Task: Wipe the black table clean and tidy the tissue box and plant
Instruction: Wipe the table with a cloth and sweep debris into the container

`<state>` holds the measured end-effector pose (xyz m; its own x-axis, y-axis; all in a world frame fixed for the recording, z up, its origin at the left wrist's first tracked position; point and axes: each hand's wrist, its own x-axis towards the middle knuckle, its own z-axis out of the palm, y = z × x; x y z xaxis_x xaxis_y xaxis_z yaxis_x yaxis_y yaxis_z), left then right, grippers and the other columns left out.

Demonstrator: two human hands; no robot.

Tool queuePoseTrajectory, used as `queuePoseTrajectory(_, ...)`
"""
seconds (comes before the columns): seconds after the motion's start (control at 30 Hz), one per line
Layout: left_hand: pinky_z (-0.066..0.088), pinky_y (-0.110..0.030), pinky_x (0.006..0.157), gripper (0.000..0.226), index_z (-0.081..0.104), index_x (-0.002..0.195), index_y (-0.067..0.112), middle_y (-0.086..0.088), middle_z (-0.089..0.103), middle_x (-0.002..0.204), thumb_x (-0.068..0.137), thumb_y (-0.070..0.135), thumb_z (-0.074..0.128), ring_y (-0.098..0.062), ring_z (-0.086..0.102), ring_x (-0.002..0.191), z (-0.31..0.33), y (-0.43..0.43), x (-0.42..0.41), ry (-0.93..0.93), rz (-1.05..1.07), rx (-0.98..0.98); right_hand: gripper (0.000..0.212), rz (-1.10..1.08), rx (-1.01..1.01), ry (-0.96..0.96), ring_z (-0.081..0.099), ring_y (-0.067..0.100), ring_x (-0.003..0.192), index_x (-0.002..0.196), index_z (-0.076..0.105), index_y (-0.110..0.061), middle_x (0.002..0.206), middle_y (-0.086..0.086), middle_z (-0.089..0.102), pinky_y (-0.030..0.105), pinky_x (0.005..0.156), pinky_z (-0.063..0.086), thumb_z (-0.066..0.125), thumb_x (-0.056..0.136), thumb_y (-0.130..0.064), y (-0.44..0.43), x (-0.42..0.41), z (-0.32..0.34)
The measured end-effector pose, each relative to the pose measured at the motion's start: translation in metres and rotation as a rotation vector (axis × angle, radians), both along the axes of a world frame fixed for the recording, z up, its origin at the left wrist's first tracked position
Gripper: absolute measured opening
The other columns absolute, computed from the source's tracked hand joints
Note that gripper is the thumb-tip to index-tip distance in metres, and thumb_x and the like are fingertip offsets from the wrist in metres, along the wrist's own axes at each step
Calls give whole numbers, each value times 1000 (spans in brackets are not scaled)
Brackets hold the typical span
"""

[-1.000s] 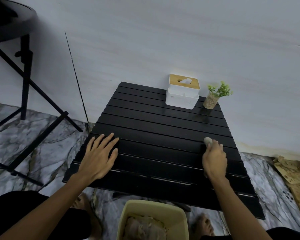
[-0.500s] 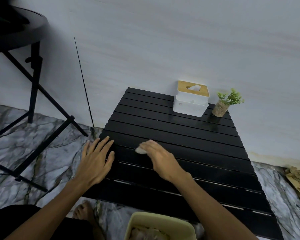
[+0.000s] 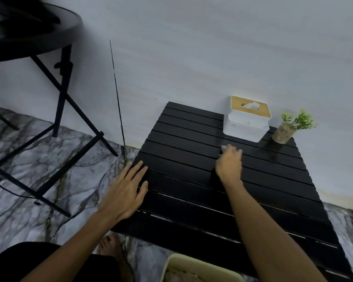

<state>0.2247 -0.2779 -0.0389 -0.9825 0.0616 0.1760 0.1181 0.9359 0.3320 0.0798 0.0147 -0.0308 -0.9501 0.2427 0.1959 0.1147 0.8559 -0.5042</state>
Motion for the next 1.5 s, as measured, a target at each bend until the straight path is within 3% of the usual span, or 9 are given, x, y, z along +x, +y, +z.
queuePoseTrajectory(0.2, -6, -14, 110, 70, 26, 152, 16, 4, 18, 161, 94, 52, 15, -6, 1, 147, 5, 3, 2, 14, 15, 74, 57, 410, 88, -57, 13, 32, 156, 154, 31, -7, 165, 15, 25, 52, 116, 36, 41, 99, 5, -137, 30, 1)
queuePoseTrajectory(0.47, 0, -13, 110, 55, 26, 151, 5, -8, 21, 160, 102, 29, 32, -16, 18, 148, 6, 2, 4, 31, 73, 152, 50, 881, 108, 33, 32, 16, 150, 148, 49, -19, 155, 1, 47, 39, 118, 39, 50, 102, 1, -78, 100, -4)
queuePoseTrajectory(0.6, 3, -16, 111, 62, 26, 151, 7, -5, 18, 161, 98, 38, 23, -15, 16, 148, 6, -3, 7, 8, 36, 116, 31, 410, 71, 101, 63, 31, 106, 125, 59, -28, 121, 6, 63, 49, 77, 58, 46, 98, -38, -9, 79, 7)
queuePoseTrajectory(0.73, 2, -17, 112, 70, 24, 152, 9, -2, 15, 162, 94, 47, 17, -13, 12, 149, 5, -7, 9, -17, 14, 102, 30, -15, 54, 2, 45, 44, 130, 126, 56, 2, 132, 22, 56, 56, 104, 43, 39, 103, -8, 16, 17, 7)
queuePoseTrajectory(0.9, 1, -18, 113, 61, 20, 153, 12, 3, 8, 163, 102, 44, 26, -7, 4, 148, 5, -9, 11, -36, 28, 133, 34, 161, 107, -47, 40, 41, 132, 128, 55, 6, 135, 24, 55, 54, 111, 37, 43, 97, 1, -64, -22, 6)
queuePoseTrajectory(1.03, -4, -6, 108, 55, 20, 154, 16, 10, 9, 160, 104, 33, 35, 2, 1, 144, 6, -8, 10, -49, 22, 293, 46, 456, 105, -141, 21, 37, 151, 149, 37, -3, 160, 20, 32, 55, 112, 36, 36, 102, -3, -132, -17, 8)
queuePoseTrajectory(1.13, 4, -2, 108, 55, 22, 153, 21, 10, 19, 159, 102, 18, 40, 1, 14, 144, 7, -12, 7, -82, 49, 525, 44, 621, 136, -170, 43, 45, 138, 148, 34, -8, 158, 18, 33, 56, 102, 42, 37, 104, -7, -158, -2, 9)
queuePoseTrajectory(1.3, 24, -26, 116, 64, 23, 153, 24, 10, 31, 156, 96, -2, 34, -2, 35, 138, 20, -17, 6, -184, 130, 1033, 35, 751, 147, -197, 49, 47, 132, 141, 40, -12, 161, 16, 32, 58, 99, 46, 41, 107, -22, -164, 23, 6)
queuePoseTrajectory(1.5, 28, -32, 115, 93, 16, 154, 19, -2, 44, 148, 73, 48, 51, -15, 42, 136, 36, -16, 3, -251, 215, 1235, 35, 801, 8, -125, 25, 26, 153, 140, 56, -12, 160, 10, 40, 52, 113, 40, 48, 107, -21, -169, 75, 12)
